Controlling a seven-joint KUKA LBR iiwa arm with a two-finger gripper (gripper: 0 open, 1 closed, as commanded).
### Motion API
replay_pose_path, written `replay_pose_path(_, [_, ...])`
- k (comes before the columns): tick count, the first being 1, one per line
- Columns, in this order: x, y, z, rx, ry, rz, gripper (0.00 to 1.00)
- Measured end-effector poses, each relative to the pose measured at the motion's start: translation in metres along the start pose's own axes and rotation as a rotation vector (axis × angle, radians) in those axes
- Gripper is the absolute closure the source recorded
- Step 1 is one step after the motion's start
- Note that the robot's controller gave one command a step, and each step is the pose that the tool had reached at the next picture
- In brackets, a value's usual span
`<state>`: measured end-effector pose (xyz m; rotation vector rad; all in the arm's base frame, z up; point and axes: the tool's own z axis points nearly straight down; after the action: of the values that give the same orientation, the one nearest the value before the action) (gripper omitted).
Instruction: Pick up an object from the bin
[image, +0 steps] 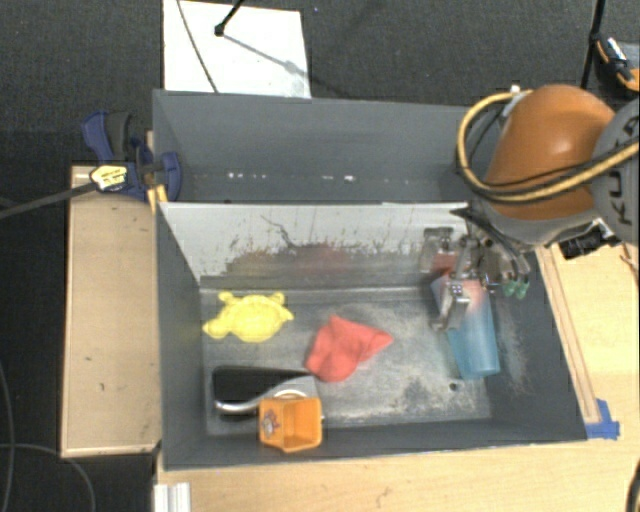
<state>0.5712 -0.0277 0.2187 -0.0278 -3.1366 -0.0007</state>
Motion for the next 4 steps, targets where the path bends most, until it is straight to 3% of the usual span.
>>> replay_pose_path(1, [-0.001, 0.000, -0.005, 0.000, -0.009, -0.001, 0.00])
replay_pose_path(2, [-0.007, 0.023, 0.047, 0.000, -0.015, -0.013, 0.00])
replay_pose_path(3, [-0.001, 0.046, 0.078, -0.001, -0.002, -0.002, 0.00])
replay_pose_path(4, [0.005, 0.091, 0.092, 0.002, -0.008, -0.029, 0.00])
